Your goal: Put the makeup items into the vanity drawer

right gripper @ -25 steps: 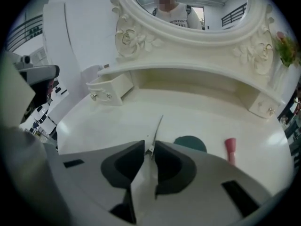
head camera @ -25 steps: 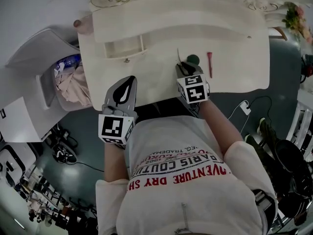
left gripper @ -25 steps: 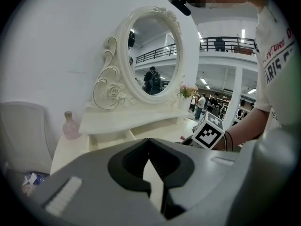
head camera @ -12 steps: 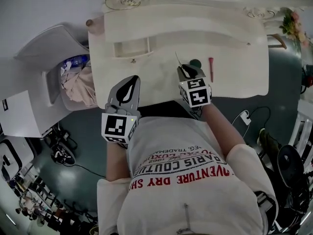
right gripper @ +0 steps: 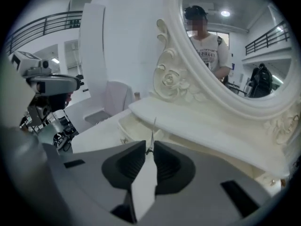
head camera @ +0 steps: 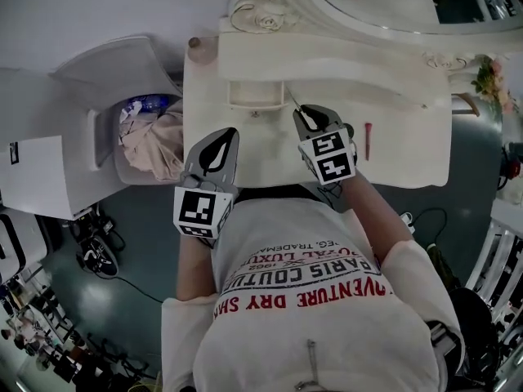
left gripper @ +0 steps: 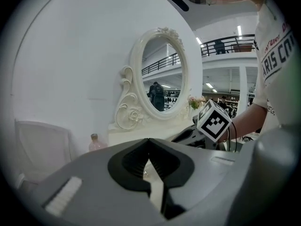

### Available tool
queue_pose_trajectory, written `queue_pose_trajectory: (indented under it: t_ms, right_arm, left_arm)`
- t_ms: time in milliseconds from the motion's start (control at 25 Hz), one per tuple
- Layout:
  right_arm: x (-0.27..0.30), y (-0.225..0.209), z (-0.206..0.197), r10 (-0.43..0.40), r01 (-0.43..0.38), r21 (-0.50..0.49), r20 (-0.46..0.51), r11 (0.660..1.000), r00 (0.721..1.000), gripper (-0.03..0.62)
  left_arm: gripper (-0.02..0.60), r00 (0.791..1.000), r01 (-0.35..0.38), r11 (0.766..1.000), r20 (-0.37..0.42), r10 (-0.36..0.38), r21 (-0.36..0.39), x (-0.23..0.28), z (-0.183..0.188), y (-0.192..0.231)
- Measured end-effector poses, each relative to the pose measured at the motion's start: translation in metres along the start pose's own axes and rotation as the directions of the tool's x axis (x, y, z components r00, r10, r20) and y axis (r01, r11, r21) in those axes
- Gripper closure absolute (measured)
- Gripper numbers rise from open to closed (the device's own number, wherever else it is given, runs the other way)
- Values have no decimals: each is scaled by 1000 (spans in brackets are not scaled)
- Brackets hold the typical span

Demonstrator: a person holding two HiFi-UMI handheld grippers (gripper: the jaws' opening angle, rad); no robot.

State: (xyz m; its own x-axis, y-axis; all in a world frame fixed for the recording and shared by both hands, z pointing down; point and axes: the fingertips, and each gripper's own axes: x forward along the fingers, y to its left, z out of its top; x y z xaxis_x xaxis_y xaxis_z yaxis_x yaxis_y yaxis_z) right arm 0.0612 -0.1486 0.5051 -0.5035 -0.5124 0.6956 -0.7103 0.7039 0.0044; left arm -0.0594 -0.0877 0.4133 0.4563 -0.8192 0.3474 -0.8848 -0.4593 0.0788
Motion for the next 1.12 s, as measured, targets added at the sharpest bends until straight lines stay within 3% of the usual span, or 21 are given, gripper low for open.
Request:
queue_pose_trajectory:
  t_ms: [320, 640, 840, 920, 1120]
  right_arm:
    - [45, 39, 33, 134, -147, -181, -82, 972, 988, 531]
    - [79, 59, 35, 230, -264, -216, -170, 940, 958, 531]
    - [91, 56, 36, 216, -245, -191, -162, 951, 963, 530]
    - [89, 54, 37, 210, -235, -175, -148, 956, 966, 441]
    - [74, 41, 35, 167, -180, -133, -107, 975, 980, 400]
  left_arm:
    - [571, 998, -61, 998, -3, 61, -7, -19, -2, 46]
    - [571, 990, -137, 989, -21, 136, -60, -33, -16, 71]
    - [571, 987, -160, 984, -36, 158, -75, -39, -25, 79]
    - [571, 986, -163, 983, -39, 160, -79, -40, -27, 80]
    - [571, 992, -128, 989, -30, 126, -68, -33, -21, 72]
